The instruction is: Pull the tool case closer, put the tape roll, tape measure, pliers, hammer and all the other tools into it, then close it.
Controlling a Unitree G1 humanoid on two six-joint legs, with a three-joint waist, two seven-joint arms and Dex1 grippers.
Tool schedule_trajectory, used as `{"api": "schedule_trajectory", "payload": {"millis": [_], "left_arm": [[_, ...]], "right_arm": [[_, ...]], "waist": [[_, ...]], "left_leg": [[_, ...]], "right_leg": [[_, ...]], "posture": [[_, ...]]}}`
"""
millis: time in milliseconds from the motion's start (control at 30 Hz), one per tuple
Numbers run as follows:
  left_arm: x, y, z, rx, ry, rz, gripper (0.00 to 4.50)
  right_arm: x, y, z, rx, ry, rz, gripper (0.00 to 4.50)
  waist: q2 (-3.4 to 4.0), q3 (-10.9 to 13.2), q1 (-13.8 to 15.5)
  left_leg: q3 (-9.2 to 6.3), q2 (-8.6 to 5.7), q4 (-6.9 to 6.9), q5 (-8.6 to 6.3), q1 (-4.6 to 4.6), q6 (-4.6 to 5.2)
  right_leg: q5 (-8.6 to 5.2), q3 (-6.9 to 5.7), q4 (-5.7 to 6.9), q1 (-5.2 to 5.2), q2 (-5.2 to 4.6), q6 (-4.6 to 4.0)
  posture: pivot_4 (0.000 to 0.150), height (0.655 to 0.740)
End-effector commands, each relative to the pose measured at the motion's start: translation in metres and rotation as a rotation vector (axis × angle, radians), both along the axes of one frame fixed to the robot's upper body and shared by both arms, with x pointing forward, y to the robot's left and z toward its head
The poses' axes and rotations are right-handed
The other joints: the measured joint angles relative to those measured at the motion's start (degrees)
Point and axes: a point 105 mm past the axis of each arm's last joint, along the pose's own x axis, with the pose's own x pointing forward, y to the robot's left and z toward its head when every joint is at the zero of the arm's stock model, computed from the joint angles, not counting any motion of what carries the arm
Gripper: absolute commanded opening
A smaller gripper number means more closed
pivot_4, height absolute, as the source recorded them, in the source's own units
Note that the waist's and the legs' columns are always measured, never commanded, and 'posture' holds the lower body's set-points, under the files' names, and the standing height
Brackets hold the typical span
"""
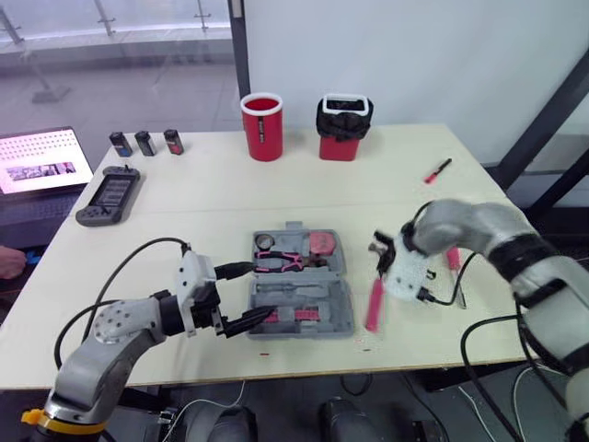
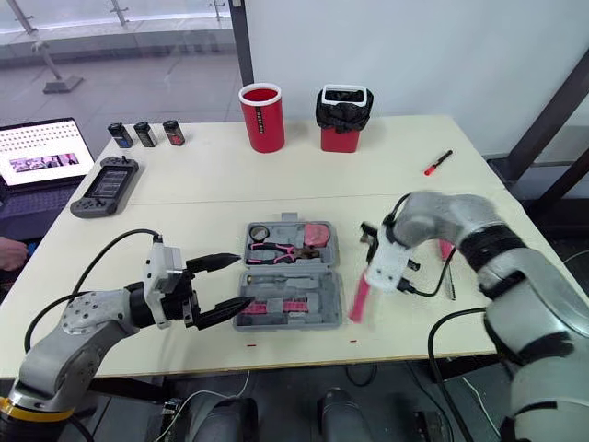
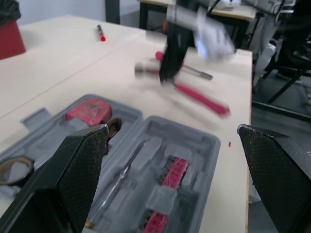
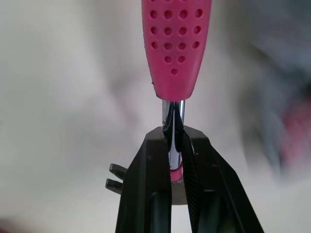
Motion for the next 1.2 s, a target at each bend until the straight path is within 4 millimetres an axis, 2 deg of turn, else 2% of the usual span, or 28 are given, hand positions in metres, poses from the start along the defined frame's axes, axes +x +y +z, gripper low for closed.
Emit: {"api": "schedule_trajectory", "payload": {"millis": [33, 67, 100, 167, 267, 333, 367, 500, 533, 633, 700, 900, 1167, 1200], "left_arm": [[0.001, 0.000, 0.005, -0.004, -0.025, -0.003, 4.50], [0.001, 0.000, 0.005, -0.004, -0.025, -0.003, 4.50], [0.002, -0.002, 0.005, -0.006, -0.026, -0.009, 4.50], [0.002, -0.004, 0.006, -0.008, -0.025, -0.016, 4.50], [0.002, -0.003, 0.006, -0.007, -0.024, -0.019, 4.50], [0.003, -0.003, 0.005, -0.003, -0.024, -0.022, 4.50], [0.003, -0.003, 0.005, -0.001, -0.025, -0.023, 4.50], [0.002, -0.002, 0.005, 0.006, -0.024, -0.029, 4.50], [0.002, -0.003, 0.004, 0.009, -0.024, -0.031, 4.50], [0.001, -0.003, 0.005, 0.014, -0.027, -0.034, 4.50], [0.000, -0.002, 0.005, 0.014, -0.028, -0.034, 4.50], [-0.002, 0.002, 0.003, 0.029, -0.038, -0.036, 4.50], [0.000, 0.003, 0.003, 0.018, -0.037, -0.019, 4.50], [0.001, 0.003, 0.003, 0.017, -0.038, -0.020, 4.50]], "right_arm": [[-0.028, 0.020, 0.042, 0.272, 0.231, -0.273, 0.07], [-0.031, 0.019, 0.044, 0.301, 0.272, -0.370, 0.07], [-0.030, 0.013, 0.044, 0.389, 0.381, -0.606, 0.07], [-0.031, 0.006, 0.041, 0.514, 0.518, -0.935, 0.07], [-0.031, 0.003, 0.038, 0.620, 0.604, -1.205, 0.07], [-0.026, -0.012, 0.026, 0.700, 0.701, -1.471, 0.07], [-0.026, -0.018, 0.020, 0.714, 0.746, -1.550, 0.07], [-0.026, -0.032, -0.001, 0.716, 0.775, -1.683, 0.07], [-0.025, -0.034, -0.011, 0.717, 0.783, -1.724, 0.07], [-0.026, -0.032, -0.031, 0.719, 0.830, -1.791, 0.07], [-0.028, -0.030, -0.037, 0.723, 0.826, -1.814, 0.07], [-0.029, -0.041, -0.074, 0.752, 0.677, -2.013, 0.07], [-0.030, -0.042, -0.100, 0.868, 0.575, -2.220, 0.07], [-0.029, -0.041, -0.100, 0.899, 0.560, -2.238, 0.47]], "waist": [[0.01, -0.01, -0.11], [0.02, -0.01, -0.25], [0.01, -0.01, -0.29], [0.01, -0.01, -0.11], [0.01, -0.01, 0.15], [0.01, -0.02, 0.04], [0.02, -0.03, 0.09], [0.01, -0.02, 0.90], [0.00, -0.03, 0.96], [0.00, -0.04, 0.96], [0.00, -0.04, 0.95], [-0.07, -0.08, 0.89], [-0.44, -0.38, 0.85], [-0.48, -0.45, 0.79]], "left_leg": [[-0.04, 0.01, 0.01, -0.06, 0.03, 0.10], [-0.03, 0.08, 0.03, -0.07, 0.05, 0.13], [-0.03, 0.09, 0.02, -0.07, 0.05, 0.13], [-0.05, 0.10, 0.04, -0.07, 0.05, 0.13], [0.04, 0.08, 0.22, -0.08, -0.04, 0.11], [0.10, -0.04, 0.23, -0.08, -0.33, 0.11], [0.13, -0.04, 0.27, -0.08, -0.59, 0.11], [0.14, -0.12, 0.25, -0.07, -1.07, 0.12], [0.14, -0.11, 0.24, -0.09, -1.13, 0.15], [0.08, -0.09, 0.25, -0.13, -1.54, 0.22], [0.06, -0.08, 0.28, -0.12, -1.86, 0.23], [0.06, -0.05, 0.31, -0.12, -1.90, 0.23], [0.01, -0.04, 0.66, -0.10, -1.84, 0.24], [0.00, -0.04, 0.71, -0.10, -1.81, 0.24]], "right_leg": [[0.00, -0.06, 0.00, 0.02, 0.00, 0.00], [-0.02, -0.08, 0.00, 0.02, 0.02, -0.04], [-0.09, -0.09, 0.01, 0.00, 0.04, -0.19], [-0.13, -0.11, 0.02, -0.04, 0.04, -0.29], [-0.12, -0.10, -0.02, -0.12, -0.05, -0.45], [-0.12, -0.06, -0.02, -0.42, -0.14, -0.45], [-0.08, -0.02, -0.01, -0.68, -0.13, -0.46], [-0.07, -0.02, -0.05, -1.13, -0.12, -0.41], [-0.04, -0.02, -0.06, -1.17, -0.09, -0.32], [0.03, -0.03, -0.04, -1.52, 0.00, -0.12], [0.14, -0.02, 0.03, -1.86, 0.04, 0.07], [0.15, 0.04, 0.06, -1.91, 0.13, 0.10], [0.21, 0.08, 0.07, -1.62, 0.18, 0.17], [0.22, 0.09, 0.07, -1.57, 0.19, 0.17]], "posture": [[0.150, 0.7387], [0.150, 0.7387], [0.150, 0.7387], [0.150, 0.7387], [0.150, 0.7387], [0.150, 0.7387], [0.150, 0.7387], [0.150, 0.7387], [0.150, 0.7387], [0.150, 0.7387], [0.150, 0.7387], [0.150, 0.7387], [0.150, 0.7387], [0.150, 0.7387]]}}
